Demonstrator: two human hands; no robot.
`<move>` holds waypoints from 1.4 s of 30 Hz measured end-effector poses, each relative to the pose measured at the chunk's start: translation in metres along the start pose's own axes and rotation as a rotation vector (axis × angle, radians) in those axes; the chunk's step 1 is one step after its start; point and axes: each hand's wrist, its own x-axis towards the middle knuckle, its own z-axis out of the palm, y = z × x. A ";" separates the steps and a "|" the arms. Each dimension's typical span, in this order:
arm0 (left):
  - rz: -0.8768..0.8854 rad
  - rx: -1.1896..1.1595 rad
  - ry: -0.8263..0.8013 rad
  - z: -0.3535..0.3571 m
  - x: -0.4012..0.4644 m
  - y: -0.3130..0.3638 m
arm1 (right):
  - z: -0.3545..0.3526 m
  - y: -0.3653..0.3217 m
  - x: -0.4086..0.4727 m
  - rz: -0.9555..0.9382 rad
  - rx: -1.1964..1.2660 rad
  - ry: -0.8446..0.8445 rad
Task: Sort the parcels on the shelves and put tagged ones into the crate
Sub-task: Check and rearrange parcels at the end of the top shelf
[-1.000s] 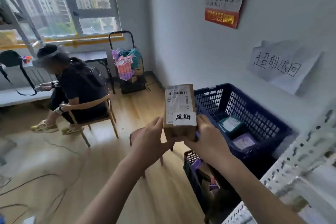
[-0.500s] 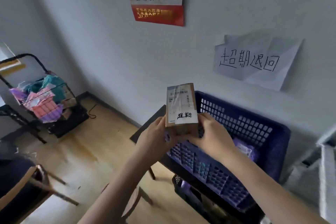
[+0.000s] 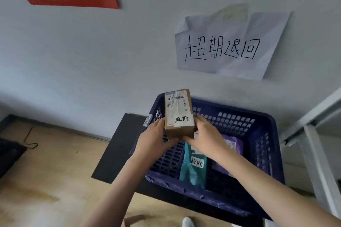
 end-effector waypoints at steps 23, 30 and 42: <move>-0.361 -0.016 -0.512 0.145 0.094 -0.112 | 0.178 0.096 0.054 0.372 0.120 -0.270; -0.369 0.118 -0.602 0.141 0.083 -0.116 | 0.167 0.087 0.051 0.414 0.058 -0.338; 0.007 0.208 -0.377 0.039 0.077 -0.051 | 0.057 0.018 0.022 0.300 -0.197 0.105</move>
